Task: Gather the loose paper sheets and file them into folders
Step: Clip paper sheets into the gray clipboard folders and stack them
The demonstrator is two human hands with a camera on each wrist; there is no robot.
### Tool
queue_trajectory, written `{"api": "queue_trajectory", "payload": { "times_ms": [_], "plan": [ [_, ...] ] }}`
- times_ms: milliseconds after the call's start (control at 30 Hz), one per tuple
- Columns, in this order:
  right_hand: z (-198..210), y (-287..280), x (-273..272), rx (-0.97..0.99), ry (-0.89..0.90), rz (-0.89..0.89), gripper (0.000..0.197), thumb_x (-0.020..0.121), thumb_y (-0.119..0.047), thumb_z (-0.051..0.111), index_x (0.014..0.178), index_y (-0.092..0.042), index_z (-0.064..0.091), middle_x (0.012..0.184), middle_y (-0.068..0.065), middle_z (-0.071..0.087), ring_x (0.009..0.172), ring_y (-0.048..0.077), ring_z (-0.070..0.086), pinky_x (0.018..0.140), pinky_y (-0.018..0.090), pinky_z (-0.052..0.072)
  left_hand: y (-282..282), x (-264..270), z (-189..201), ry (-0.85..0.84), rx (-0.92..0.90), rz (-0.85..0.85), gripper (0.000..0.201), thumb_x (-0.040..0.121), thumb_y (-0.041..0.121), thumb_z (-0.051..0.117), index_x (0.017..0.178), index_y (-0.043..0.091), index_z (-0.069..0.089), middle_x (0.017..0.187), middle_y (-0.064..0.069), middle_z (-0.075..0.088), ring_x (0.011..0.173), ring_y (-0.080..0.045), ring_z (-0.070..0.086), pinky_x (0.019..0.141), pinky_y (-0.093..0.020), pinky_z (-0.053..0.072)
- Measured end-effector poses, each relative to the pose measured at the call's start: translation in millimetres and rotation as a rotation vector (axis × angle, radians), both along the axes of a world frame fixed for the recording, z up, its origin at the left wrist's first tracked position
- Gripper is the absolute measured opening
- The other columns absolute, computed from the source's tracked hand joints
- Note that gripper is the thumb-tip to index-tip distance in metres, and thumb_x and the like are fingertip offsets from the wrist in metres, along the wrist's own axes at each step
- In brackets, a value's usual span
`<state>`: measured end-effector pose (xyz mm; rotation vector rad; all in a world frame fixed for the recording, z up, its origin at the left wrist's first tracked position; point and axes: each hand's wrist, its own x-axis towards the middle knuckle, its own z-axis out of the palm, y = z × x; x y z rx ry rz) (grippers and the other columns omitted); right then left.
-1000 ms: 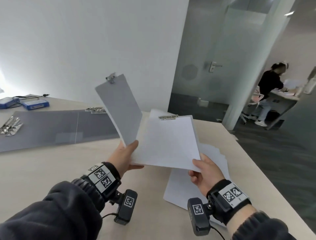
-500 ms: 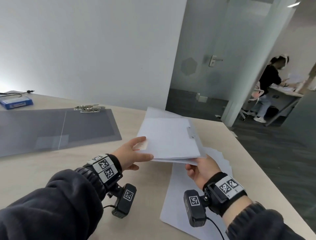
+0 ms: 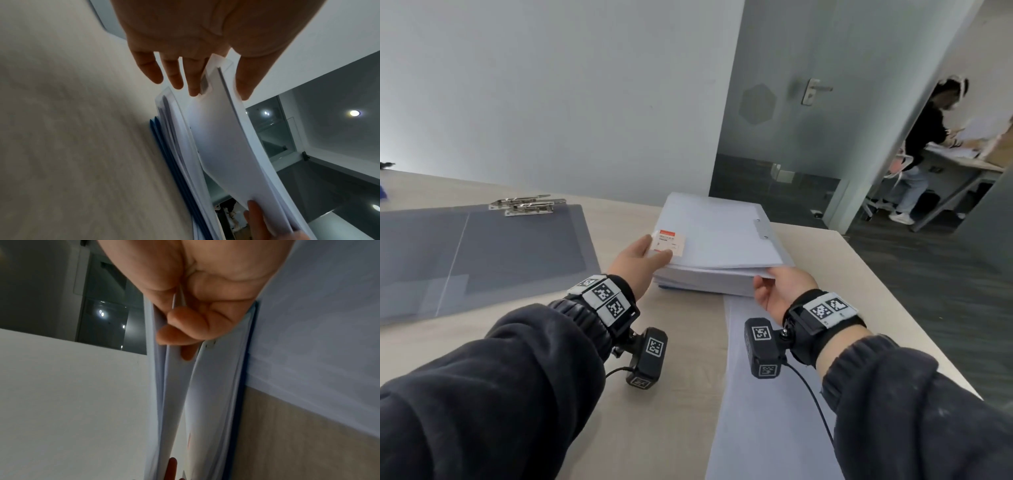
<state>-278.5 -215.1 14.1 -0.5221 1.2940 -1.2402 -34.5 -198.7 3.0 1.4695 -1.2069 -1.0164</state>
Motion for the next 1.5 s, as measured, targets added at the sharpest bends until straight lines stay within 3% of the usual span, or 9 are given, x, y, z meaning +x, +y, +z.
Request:
{"api": "queue_trajectory", "payload": {
  "times_ms": [200,367,567,833,967,1100,1233,1400,1500],
  "plan": [
    [-15,-23,-1,0.042,0.000,-0.109,0.017,0.101,0.001,0.034,0.103,-0.004,0.050,0.086,0.020,0.065,0.057,0.024,0.069,0.040,0.024,0.051,-29,-7,-11,-0.150,0.067,-0.001,0.069,0.098,0.037,0.056,0.157,0.019,0.025,0.156,0.002,0.038,0.141,-0.018,0.038,0.106,-0.023,0.025],
    [-22,-20,-10,0.095,0.087,-0.121,0.017,0.093,0.006,0.039,0.086,-0.003,0.051,0.072,0.010,0.052,0.056,0.019,0.054,0.036,0.020,0.046,-33,-12,-16,-0.273,0.107,0.021,0.048,0.099,0.031,0.053,0.143,0.014,0.044,0.136,0.005,0.055,0.122,-0.024,0.054,0.090,-0.026,0.035],
    [-7,19,-40,0.079,0.212,-0.070,0.008,0.091,-0.007,0.055,0.087,-0.009,0.061,0.085,0.005,0.054,0.062,0.017,0.050,0.041,0.023,0.040,9,-13,-16,-0.214,0.135,0.115,0.074,0.096,0.040,0.056,0.157,0.019,0.021,0.160,-0.003,0.031,0.143,-0.026,0.036,0.114,-0.039,0.029],
    [7,130,-104,0.022,0.620,0.127,0.020,0.096,-0.026,0.060,0.112,-0.016,0.068,0.111,0.001,0.065,0.087,0.018,0.054,0.074,0.034,0.041,109,-54,-21,-0.109,0.203,-0.030,0.059,0.096,0.028,0.059,0.150,0.018,0.037,0.130,0.002,0.057,0.114,-0.018,0.055,0.095,-0.027,0.035],
    [1,171,-133,0.043,0.642,0.121,0.024,0.098,-0.019,0.058,0.115,-0.005,0.066,0.098,0.008,0.062,0.081,0.018,0.055,0.070,0.033,0.044,140,-81,-22,-0.230,0.286,-0.187,0.060,0.094,0.029,0.062,0.149,0.016,0.041,0.144,0.000,0.052,0.128,-0.021,0.051,0.109,-0.030,0.034],
    [0,203,-151,0.102,0.578,0.082,0.024,0.100,-0.014,0.054,0.115,0.004,0.060,0.138,0.028,0.052,0.128,0.041,0.051,0.108,0.051,0.044,162,-107,-18,-0.273,0.300,-0.272,0.049,0.095,0.027,0.061,0.142,0.020,0.048,0.140,0.001,0.053,0.119,-0.014,0.054,0.098,-0.025,0.034],
    [-1,220,-157,0.117,0.350,0.092,0.010,0.101,-0.016,0.054,0.093,-0.020,0.058,0.123,0.015,0.057,0.102,0.024,0.061,0.086,0.043,0.055,177,-124,-21,-0.256,0.314,-0.268,0.064,0.094,0.027,0.063,0.152,0.022,0.036,0.153,0.001,0.041,0.136,-0.021,0.043,0.108,-0.030,0.032],
    [-8,227,-164,0.099,0.272,0.042,0.010,0.100,-0.016,0.052,0.110,-0.018,0.056,0.108,0.003,0.062,0.098,0.023,0.066,0.075,0.039,0.055,189,-131,-22,-0.291,0.298,-0.295,0.067,0.094,0.031,0.062,0.154,0.028,0.031,0.158,0.001,0.034,0.141,-0.022,0.037,0.109,-0.029,0.030],
    [-10,231,-164,0.092,0.255,0.044,0.009,0.100,-0.013,0.051,0.098,-0.012,0.059,0.098,0.010,0.072,0.089,0.026,0.069,0.078,0.041,0.055,192,-131,-20,-0.289,0.295,-0.296,0.066,0.094,0.032,0.063,0.153,0.029,0.033,0.156,0.003,0.037,0.140,-0.021,0.039,0.112,-0.031,0.032]
  ]
}}
